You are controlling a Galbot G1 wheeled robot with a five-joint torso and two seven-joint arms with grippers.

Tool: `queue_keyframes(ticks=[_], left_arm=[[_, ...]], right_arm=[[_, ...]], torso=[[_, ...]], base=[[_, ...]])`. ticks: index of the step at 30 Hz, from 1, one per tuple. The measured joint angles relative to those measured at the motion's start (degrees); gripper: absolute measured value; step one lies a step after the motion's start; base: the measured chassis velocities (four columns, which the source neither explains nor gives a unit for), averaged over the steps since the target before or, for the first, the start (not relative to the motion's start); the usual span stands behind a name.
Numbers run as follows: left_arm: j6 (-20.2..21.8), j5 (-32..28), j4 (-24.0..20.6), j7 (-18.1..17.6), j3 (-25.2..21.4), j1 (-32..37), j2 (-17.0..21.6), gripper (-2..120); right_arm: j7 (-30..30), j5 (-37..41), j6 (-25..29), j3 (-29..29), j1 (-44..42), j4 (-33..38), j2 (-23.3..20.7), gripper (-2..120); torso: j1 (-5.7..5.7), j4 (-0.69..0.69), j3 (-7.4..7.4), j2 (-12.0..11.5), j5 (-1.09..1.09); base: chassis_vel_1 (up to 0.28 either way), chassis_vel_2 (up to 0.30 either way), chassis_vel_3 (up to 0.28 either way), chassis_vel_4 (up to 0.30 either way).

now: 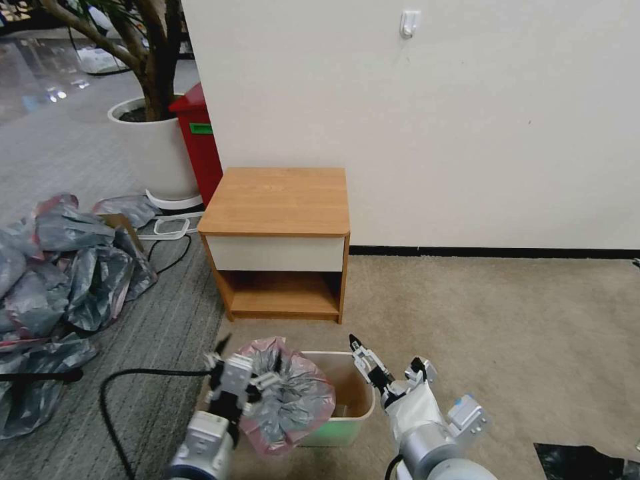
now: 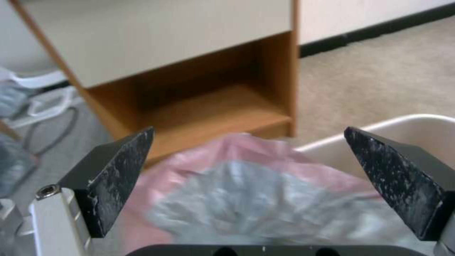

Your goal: Pick up the garbage bag from the table and place it over the trash can.

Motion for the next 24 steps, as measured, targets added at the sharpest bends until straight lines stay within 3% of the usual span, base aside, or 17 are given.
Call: queue_keyframes(ticks=[11, 12, 15, 18, 24], left_arm=[[4.81, 0.52, 1.30, -3.77, 2.32, 1.04, -0.29, 96], [6.22, 0.48, 1.30, -4.81, 2.28, 1.35, -0.34, 89], [7.16, 0.45, 1.28, -5.93, 2.13, 1.77, -0.32, 82], [8.39, 0.34, 1.55, -7.10, 1.35, 2.07, -0.09, 67], [8.64, 0.06, 2.72, -7.89, 0.84, 1.36, 0.11, 50]], right_arm=[[0.02, -0.36, 0.31, -0.13, 0.07, -0.28, 0.47, 100], [0.03, -0.37, 0.40, -0.09, 0.13, -0.44, 0.55, 100], [0.03, -0.39, 0.47, -0.03, 0.21, -0.64, 0.60, 100], [0.03, -0.53, 0.70, 0.18, 0.38, -1.17, 0.74, 100], [0.03, -0.81, 0.94, 0.32, 0.37, -1.38, 0.79, 100]], torso=[[0.00, 0.00, 0.00, 0.00, -0.01], [0.00, 0.00, 0.00, 0.00, -0.01], [0.00, 0.01, 0.00, 0.00, -0.01], [0.00, 0.01, 0.00, 0.00, -0.01], [0.00, 0.00, 0.00, 0.00, -0.01]], base=[[0.000, 0.000, 0.000, 0.000], [0.000, 0.000, 0.000, 0.000], [0.000, 0.000, 0.000, 0.000], [0.000, 0.000, 0.000, 0.000], [0.000, 0.000, 0.000, 0.000]])
